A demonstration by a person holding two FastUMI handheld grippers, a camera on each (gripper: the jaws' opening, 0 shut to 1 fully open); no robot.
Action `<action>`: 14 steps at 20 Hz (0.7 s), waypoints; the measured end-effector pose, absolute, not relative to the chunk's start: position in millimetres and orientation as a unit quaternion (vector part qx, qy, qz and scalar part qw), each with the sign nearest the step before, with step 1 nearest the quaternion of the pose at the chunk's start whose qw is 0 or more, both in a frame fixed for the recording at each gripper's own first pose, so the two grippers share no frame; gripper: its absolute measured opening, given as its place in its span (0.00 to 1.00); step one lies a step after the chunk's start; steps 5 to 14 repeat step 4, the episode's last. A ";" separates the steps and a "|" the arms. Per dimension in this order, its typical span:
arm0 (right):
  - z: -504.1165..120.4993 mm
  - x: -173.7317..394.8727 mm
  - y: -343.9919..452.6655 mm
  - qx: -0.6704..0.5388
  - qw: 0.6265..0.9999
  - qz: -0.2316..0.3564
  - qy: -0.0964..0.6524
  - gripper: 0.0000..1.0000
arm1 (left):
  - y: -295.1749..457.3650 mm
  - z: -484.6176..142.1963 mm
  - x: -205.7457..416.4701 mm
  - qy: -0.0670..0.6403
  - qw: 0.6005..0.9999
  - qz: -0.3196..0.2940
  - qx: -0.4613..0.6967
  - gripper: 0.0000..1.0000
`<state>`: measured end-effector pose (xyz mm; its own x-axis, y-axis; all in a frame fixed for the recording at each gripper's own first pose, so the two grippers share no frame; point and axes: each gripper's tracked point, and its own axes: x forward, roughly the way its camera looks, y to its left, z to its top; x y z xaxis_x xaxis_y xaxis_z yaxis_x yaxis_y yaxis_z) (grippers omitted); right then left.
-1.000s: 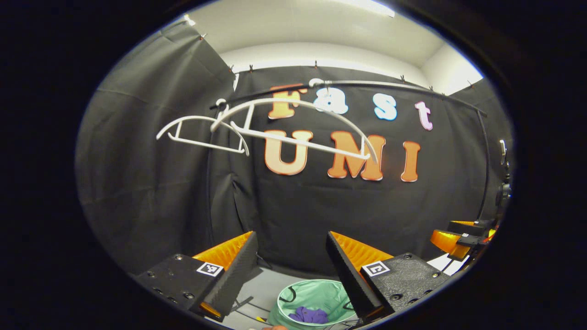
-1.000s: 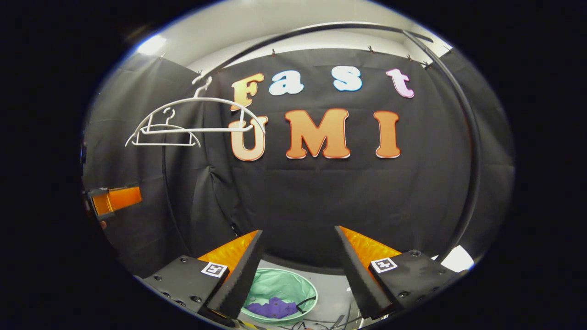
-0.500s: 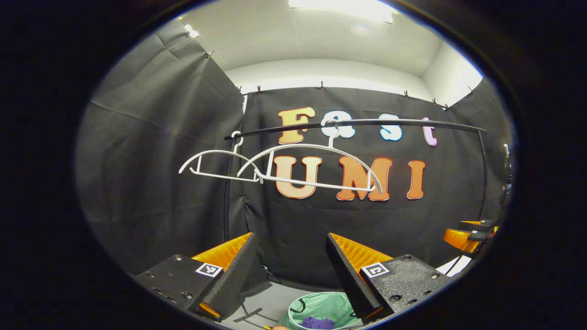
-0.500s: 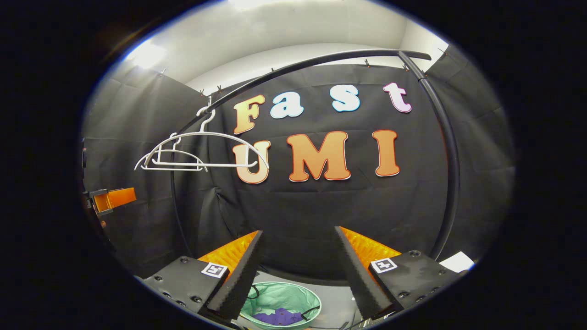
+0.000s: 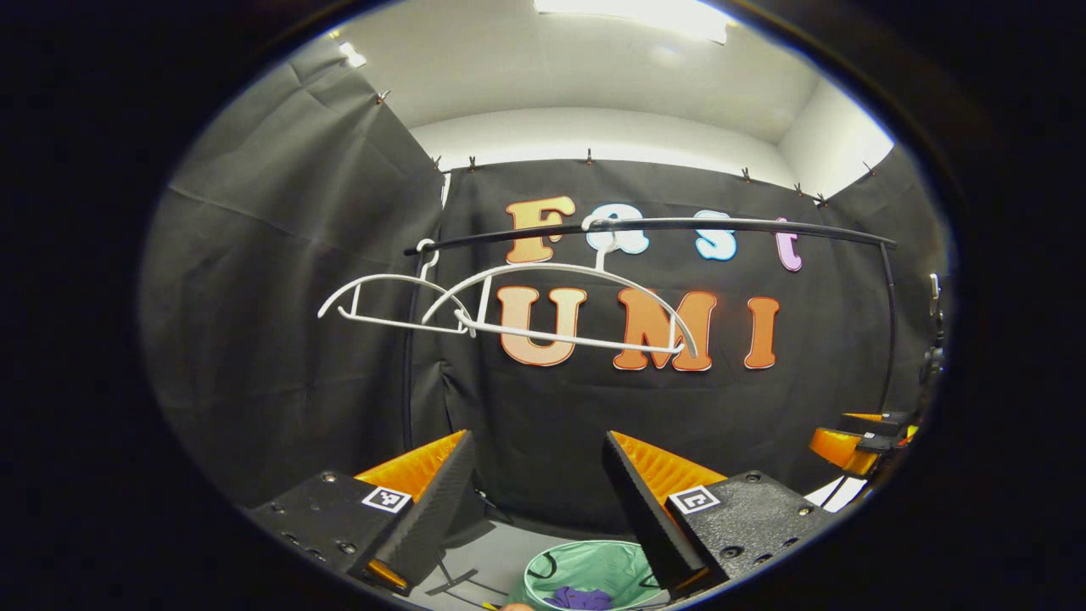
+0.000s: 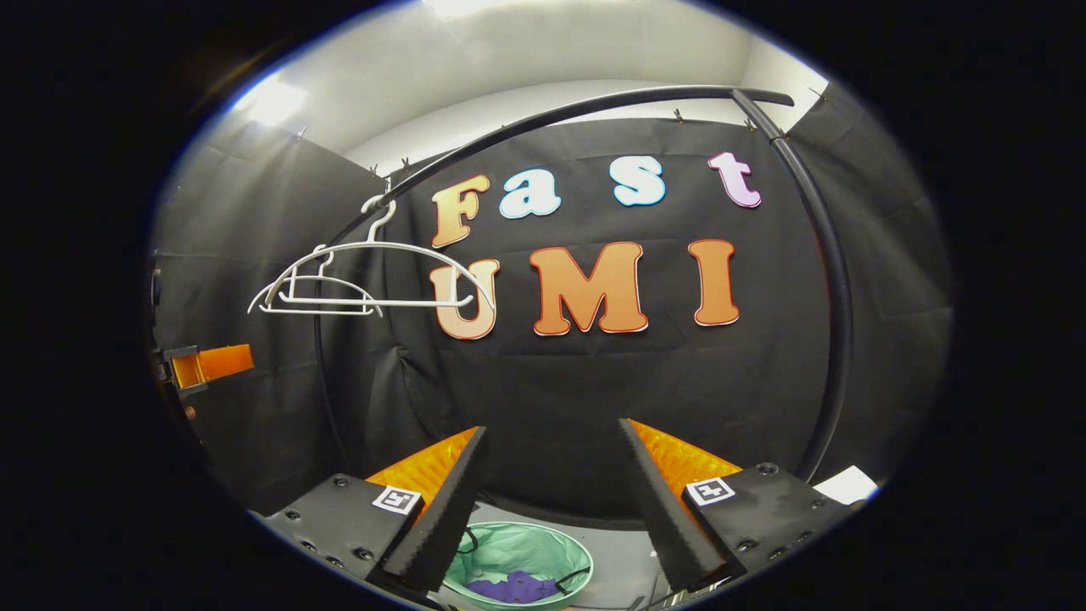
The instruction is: Grasp the clothes on the hanger with both hands and then place them into the laundry hamper below.
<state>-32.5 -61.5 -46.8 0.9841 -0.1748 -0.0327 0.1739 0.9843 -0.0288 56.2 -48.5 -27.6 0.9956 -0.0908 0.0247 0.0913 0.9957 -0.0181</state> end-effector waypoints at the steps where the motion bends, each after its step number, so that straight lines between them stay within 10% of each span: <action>1: -46.9 -30.9 -60.8 -0.013 0.996 -0.087 0.018 0.89 | -47.8 -27.9 57.0 -0.011 0.999 -0.045 -0.008 0.93; 14: -48.1 -29.6 -59.4 -0.016 0.996 -0.087 0.018 0.89 | -49.9 -27.9 56.2 -0.010 0.999 -0.045 -0.006 0.93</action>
